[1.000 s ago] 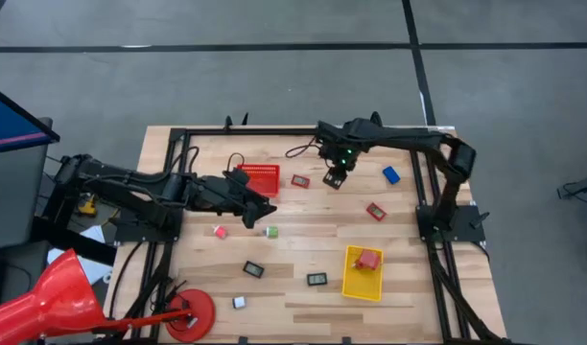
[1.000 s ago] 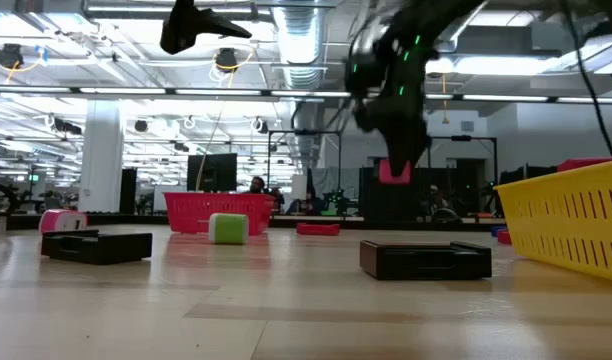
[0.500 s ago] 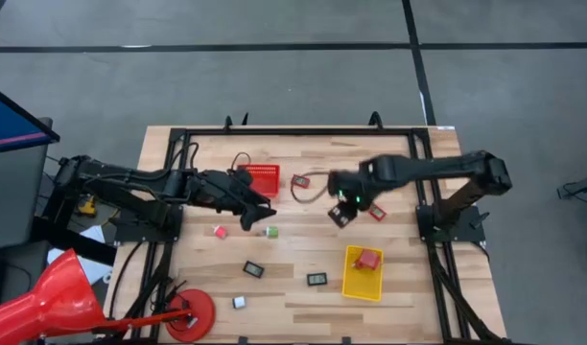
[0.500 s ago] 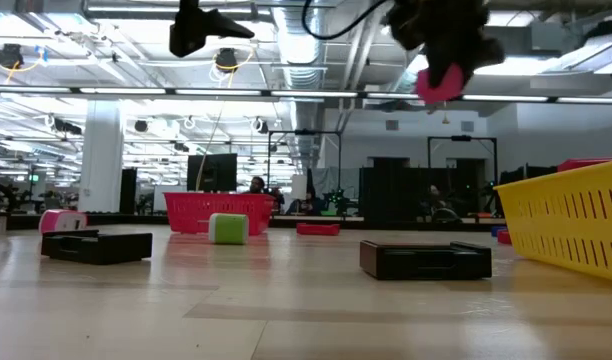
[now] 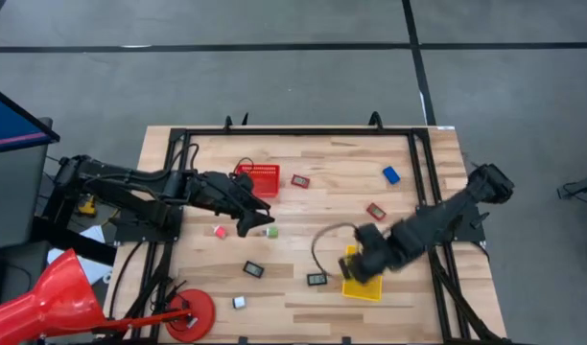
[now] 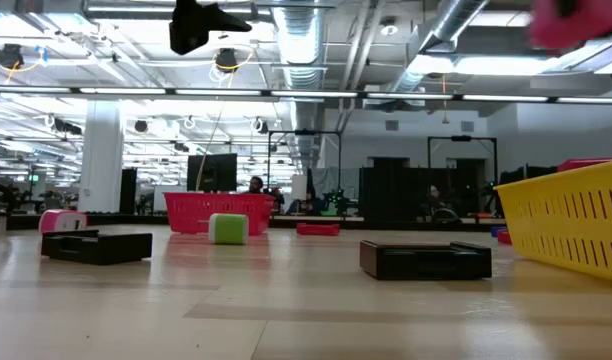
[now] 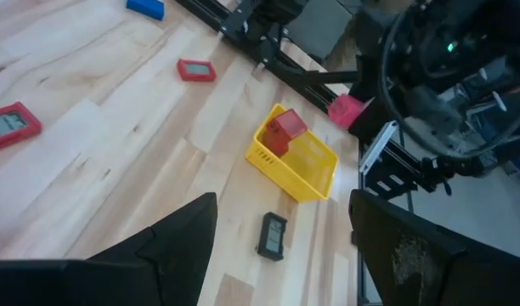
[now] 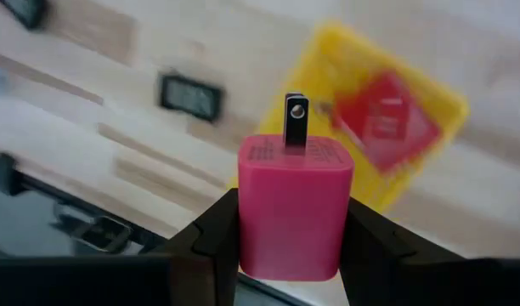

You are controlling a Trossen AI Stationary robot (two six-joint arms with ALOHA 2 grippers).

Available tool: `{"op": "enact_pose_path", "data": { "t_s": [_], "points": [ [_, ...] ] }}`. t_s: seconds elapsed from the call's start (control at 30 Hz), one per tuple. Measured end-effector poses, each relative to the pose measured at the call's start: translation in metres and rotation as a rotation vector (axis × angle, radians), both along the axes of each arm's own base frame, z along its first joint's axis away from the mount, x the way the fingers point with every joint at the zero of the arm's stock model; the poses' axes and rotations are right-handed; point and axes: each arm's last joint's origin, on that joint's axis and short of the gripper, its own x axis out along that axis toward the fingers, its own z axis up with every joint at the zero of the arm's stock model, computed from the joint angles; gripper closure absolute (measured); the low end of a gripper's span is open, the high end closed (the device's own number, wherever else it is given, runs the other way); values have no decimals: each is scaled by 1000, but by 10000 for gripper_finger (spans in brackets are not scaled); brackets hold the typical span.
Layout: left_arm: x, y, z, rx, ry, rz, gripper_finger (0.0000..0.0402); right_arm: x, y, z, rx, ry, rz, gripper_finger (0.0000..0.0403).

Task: Pick & Place Office items
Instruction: Put the top right pink charger adapter into the yellow basket

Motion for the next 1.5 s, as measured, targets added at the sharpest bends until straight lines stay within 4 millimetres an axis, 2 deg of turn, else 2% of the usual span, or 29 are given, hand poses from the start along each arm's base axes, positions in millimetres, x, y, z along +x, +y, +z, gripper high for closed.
{"op": "enact_pose_path", "data": {
  "t_s": [0.13, 0.33, 0.57, 0.67, 0.97, 1.43, 1.5],
  "points": [
    [-1, -5, 0, 2, 0, -11, 137, -4, 34, -20, 11, 26, -45, 264],
    [-1, -5, 0, -21, -2, 16, 137, -5, 71, -48, 30, 39, -87, 264],
    [-2, -12, 0, -26, -2, -10, 137, -18, 97, -83, -59, 132, -116, 264],
    [-3, -16, 0, -41, -1, -21, 137, -19, 97, -86, -102, 127, -160, 264],
    [-6, -30, 0, -55, 0, -51, 137, -22, 90, -76, -125, 86, -248, 264],
    [-6, -31, 0, -49, -2, -43, 137, -19, 83, -76, -147, 111, -254, 263],
    [-6, -31, 0, -49, -1, -43, 137, -19, 83, -76, -150, 118, -253, 248]
  ]
}}
